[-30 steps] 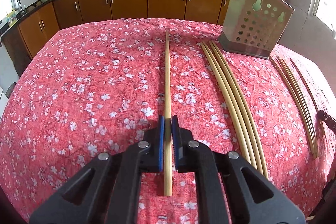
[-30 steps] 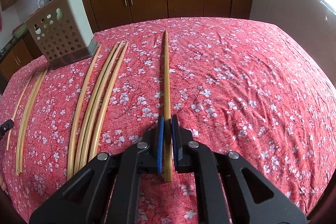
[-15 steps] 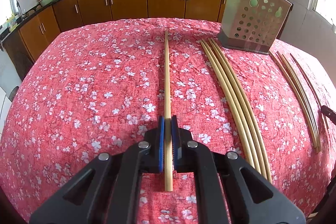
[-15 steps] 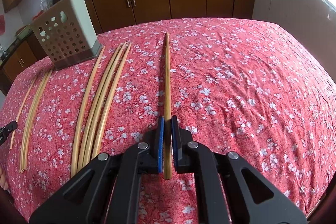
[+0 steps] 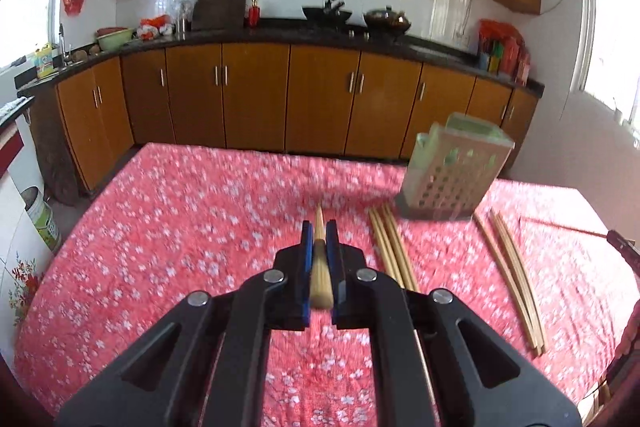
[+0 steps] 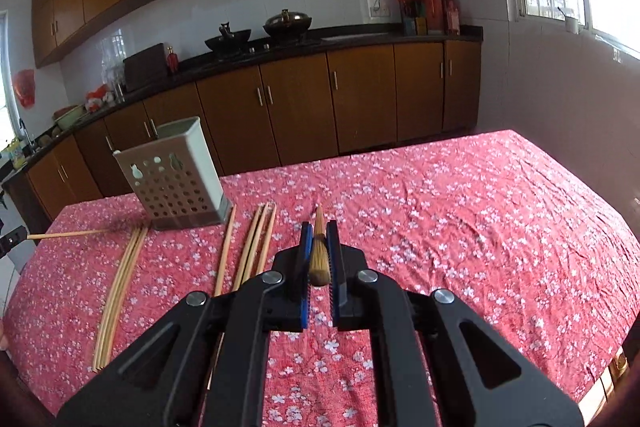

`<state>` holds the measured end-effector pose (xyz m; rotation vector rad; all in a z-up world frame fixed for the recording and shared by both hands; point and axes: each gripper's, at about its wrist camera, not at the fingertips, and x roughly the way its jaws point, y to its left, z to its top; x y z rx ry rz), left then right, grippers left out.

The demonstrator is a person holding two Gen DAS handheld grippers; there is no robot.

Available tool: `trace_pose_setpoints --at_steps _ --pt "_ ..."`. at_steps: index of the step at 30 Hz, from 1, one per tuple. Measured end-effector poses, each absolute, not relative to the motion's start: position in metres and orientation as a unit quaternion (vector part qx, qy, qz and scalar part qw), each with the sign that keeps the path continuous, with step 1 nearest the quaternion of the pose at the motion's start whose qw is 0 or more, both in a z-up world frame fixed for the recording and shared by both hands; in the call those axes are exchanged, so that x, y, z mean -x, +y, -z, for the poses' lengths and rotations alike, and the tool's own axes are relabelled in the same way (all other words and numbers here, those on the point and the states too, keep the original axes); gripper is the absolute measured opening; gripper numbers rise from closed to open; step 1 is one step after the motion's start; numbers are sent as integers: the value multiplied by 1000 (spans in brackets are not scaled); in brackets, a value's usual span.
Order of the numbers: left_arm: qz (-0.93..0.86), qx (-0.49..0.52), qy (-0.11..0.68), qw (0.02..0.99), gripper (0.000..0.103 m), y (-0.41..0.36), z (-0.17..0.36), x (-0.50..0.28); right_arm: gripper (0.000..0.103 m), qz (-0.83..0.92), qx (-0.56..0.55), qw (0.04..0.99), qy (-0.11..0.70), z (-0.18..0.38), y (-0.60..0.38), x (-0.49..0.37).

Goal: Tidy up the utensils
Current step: 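Lift both held chopsticks upright and carry them over the utensil holder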

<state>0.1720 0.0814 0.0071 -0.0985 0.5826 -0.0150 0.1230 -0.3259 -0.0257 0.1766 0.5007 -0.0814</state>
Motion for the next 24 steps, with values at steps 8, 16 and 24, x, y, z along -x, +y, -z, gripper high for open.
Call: trace_pose_setpoints --at_steps 8,16,24 --pt "0 56 249 967 8 84 -40 -178 8 34 -76 973 217 4 -320 -124" --pt "-1 47 227 973 8 82 -56 -179 8 27 -81 979 183 -18 -320 -130" --pt "19 56 178 982 7 67 -99 -185 8 -1 -85 988 126 -57 -312 -136"
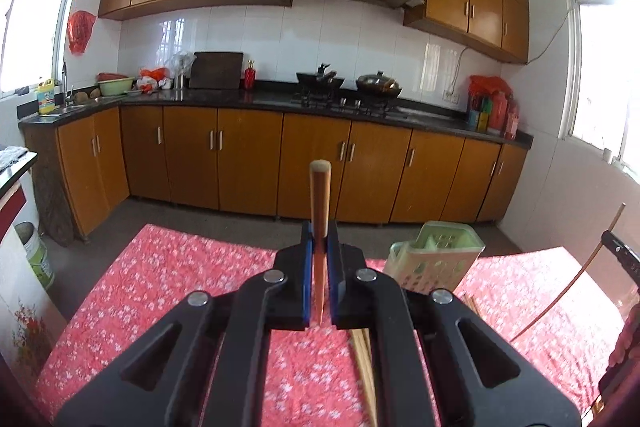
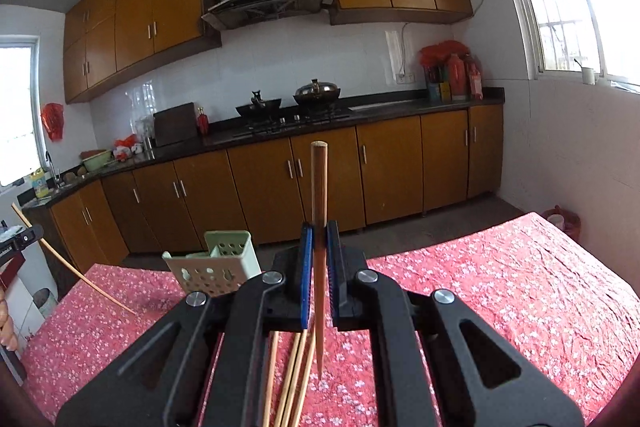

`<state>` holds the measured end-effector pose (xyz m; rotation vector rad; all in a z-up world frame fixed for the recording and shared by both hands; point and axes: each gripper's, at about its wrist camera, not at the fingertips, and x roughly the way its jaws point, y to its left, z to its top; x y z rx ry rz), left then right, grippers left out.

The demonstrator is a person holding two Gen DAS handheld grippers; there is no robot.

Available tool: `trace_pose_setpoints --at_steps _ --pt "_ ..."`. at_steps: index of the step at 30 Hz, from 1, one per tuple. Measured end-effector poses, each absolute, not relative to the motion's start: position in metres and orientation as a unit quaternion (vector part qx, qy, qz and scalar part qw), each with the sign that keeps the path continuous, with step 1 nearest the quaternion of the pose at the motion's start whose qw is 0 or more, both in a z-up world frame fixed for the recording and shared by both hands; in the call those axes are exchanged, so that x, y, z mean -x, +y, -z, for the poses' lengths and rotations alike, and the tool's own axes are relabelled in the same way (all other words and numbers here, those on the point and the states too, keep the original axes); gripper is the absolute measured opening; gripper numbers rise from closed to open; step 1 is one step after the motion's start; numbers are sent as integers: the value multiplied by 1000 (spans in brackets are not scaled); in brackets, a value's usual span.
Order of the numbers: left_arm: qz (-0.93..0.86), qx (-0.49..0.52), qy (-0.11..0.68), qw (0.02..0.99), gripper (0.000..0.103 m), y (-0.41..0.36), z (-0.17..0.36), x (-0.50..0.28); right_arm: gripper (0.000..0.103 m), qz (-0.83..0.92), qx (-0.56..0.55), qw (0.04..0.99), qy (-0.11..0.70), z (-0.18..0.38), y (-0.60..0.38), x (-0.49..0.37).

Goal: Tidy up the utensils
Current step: 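Lift both held chopsticks upright and carry them over the utensil holder, then lower the chopsticks into the holder and open both tools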

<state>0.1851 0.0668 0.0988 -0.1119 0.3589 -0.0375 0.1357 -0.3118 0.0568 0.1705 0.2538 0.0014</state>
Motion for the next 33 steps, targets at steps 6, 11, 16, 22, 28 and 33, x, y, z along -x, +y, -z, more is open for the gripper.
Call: trace_pose_setpoints --at_steps 6,11,16,22,28,33 --pt "47 74 124 988 7 48 -141 -194 8 -24 -98 993 63 -94 -300 -146" --pt "73 68 88 991 7 19 -167 -207 8 -46 -106 993 9 -114 -289 -159" --pt "94 59 95 989 7 -10 -165 -233 8 -63 -110 992 -25 -120 -276 -178" --pt "99 47 111 988 7 -37 -141 -266 8 -67 -89 994 -20 -105 -254 -204" --pt "105 40 153 982 8 -53 -113 -290 9 -67 -73 994 34 -91 -245 -216" --pt "97 40 159 982 24 -43 -107 -282 43 -62 -65 995 49 -85 -254 -198"
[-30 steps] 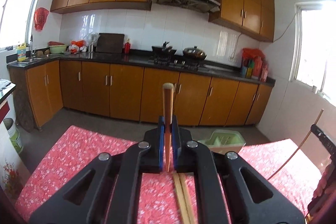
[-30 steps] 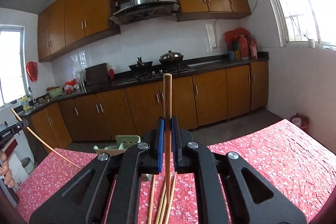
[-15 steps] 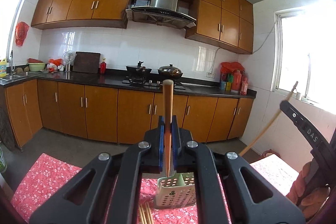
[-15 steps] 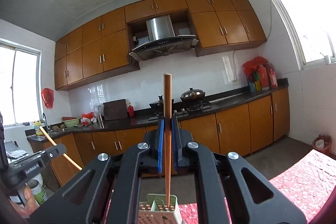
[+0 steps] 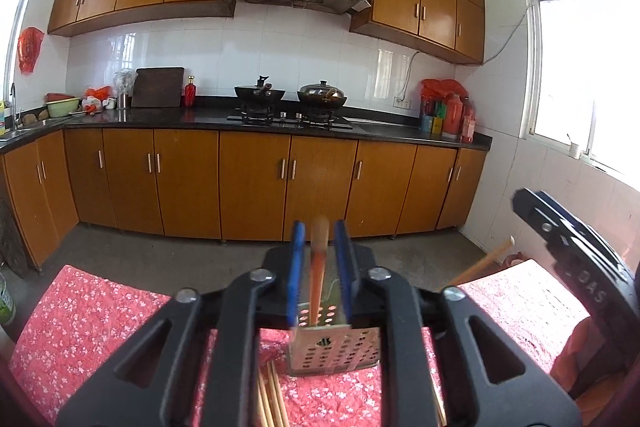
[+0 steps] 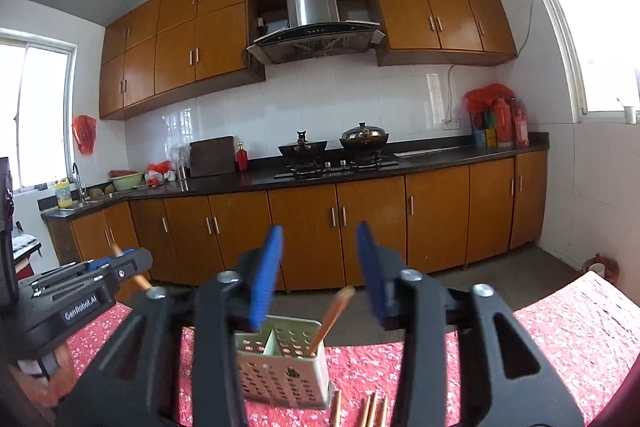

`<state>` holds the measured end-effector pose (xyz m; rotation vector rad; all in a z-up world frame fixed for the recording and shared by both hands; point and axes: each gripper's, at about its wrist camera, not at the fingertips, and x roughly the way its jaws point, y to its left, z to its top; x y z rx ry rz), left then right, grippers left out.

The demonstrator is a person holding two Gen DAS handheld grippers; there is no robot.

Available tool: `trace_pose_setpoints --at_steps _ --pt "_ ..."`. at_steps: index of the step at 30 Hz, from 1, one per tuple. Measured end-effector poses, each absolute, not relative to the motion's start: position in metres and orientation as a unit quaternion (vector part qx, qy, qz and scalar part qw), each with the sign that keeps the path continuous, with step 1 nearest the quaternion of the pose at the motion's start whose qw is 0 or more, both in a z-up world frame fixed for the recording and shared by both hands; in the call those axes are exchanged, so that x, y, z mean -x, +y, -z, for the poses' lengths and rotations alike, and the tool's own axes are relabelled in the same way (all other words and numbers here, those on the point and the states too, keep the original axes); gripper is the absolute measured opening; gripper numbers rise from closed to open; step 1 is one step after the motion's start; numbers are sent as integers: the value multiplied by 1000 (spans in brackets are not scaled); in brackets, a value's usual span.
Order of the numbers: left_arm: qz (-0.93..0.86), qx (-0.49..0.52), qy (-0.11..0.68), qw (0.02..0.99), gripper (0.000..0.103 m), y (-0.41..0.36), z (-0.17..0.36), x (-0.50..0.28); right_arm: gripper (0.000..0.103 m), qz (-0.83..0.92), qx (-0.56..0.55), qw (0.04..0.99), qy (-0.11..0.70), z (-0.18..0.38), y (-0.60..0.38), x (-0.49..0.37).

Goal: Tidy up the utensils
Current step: 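Lower the chopsticks into the holder and open both tools, then move both open tools back down to the chopsticks on the table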

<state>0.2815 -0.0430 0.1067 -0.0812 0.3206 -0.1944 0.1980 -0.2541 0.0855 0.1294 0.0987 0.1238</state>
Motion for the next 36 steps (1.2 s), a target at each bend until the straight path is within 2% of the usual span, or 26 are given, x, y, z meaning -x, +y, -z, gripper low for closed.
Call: trace_pose_setpoints --at_steps 8,14,16,20,26,32,36 --pt "71 71 146 984 32 1 -109 -228 43 -27 -65 991 117 -66 -285 -151" --pt "32 62 192 979 33 25 -69 -186 42 -4 -60 966 250 2 -291 -138" --pt "21 52 219 974 33 29 -44 -176 29 -10 -63 951 302 31 -289 -138" --pt "-4 29 261 965 33 35 2 -163 18 -26 -72 922 378 79 -277 -142" --pt "-3 28 313 949 33 41 48 -152 15 -40 -64 909 409 107 -259 -148" --pt "6 31 330 943 33 36 58 -154 15 -36 -54 905 421 115 -253 -162" --pt "20 31 341 939 33 29 62 -156 9 -28 -46 902 429 123 -260 -161"
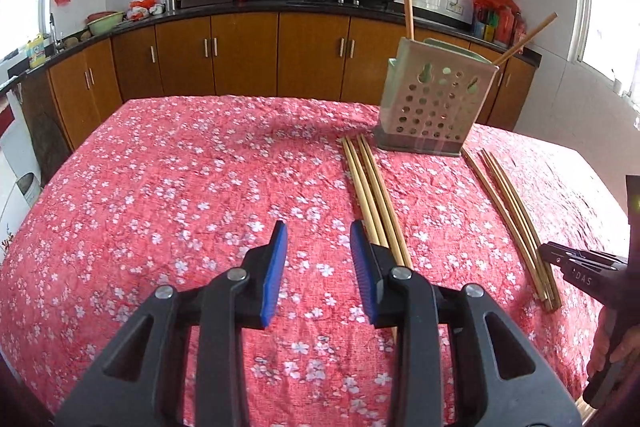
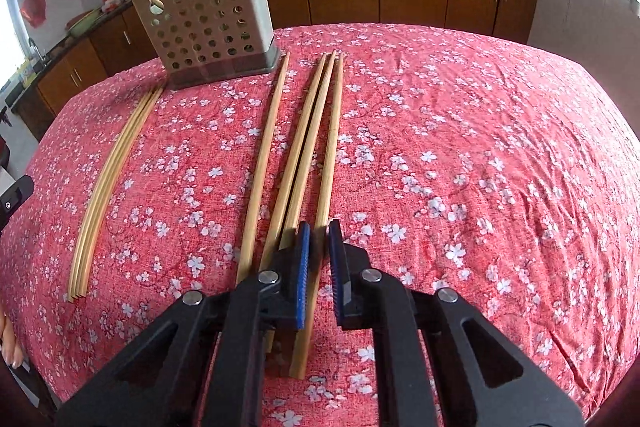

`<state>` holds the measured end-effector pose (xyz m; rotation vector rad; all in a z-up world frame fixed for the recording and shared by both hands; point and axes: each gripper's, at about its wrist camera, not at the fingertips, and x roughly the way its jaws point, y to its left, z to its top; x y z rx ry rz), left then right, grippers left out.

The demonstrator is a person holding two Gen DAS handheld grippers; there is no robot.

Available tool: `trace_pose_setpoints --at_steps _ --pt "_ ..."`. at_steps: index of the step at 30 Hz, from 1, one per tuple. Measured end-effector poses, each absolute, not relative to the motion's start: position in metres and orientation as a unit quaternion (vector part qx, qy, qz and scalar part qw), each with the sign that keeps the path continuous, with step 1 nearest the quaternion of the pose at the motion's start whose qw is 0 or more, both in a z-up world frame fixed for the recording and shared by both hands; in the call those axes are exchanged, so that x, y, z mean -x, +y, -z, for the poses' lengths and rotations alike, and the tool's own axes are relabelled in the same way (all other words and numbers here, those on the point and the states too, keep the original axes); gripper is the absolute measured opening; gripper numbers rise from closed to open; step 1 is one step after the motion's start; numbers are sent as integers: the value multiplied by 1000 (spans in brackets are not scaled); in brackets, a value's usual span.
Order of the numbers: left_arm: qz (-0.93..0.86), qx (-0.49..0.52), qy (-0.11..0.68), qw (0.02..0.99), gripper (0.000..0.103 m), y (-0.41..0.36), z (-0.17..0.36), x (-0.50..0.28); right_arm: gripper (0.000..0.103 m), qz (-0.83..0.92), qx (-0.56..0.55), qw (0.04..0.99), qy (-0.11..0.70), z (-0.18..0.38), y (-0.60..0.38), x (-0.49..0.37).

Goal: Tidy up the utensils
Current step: 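Move both open tools back down to the chopsticks on the table, then close the right tool on a chopstick while the left tool grasps another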

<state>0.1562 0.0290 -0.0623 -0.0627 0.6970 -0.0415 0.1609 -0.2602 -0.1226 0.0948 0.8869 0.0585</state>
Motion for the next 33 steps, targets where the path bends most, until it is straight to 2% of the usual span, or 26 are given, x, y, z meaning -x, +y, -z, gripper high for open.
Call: trace_pose_setpoints --at_steps 5,10,15,33 --pt "52 35 369 927 33 17 73 -160 8 1 -50 903 426 125 -278 -161" --pt "81 38 399 913 23 7 86 -165 8 22 -62 903 424 126 -297 -160" --pt "97 34 422 901 17 -4 96 -169 8 20 -56 905 421 125 -296 -157" --pt "73 4 441 894 10 -9 106 -182 8 12 -40 907 418 125 -292 -157"
